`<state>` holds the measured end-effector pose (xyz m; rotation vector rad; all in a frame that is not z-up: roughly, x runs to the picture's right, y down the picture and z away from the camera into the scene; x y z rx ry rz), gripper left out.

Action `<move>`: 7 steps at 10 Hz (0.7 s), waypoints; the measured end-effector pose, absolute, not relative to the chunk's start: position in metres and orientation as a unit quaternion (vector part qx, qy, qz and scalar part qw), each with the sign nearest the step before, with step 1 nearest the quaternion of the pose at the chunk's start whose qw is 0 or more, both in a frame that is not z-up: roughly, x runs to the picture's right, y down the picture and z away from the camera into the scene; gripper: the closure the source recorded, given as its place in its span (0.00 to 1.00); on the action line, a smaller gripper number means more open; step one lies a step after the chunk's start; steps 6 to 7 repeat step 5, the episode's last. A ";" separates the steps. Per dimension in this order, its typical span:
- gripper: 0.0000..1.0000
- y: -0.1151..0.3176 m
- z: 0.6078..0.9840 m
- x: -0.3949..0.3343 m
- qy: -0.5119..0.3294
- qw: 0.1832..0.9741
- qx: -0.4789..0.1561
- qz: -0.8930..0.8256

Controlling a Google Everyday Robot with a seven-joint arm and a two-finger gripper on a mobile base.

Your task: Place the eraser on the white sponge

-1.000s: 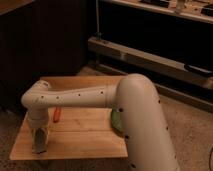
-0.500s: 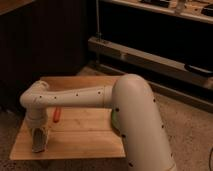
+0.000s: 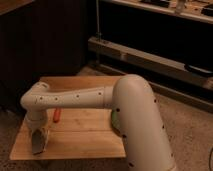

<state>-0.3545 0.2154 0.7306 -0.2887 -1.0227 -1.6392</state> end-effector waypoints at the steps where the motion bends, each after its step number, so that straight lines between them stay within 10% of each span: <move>1: 0.41 0.215 0.730 -0.354 -0.434 0.560 -0.122 -0.695; 7: 0.41 0.219 0.730 -0.354 -0.435 0.558 -0.122 -0.696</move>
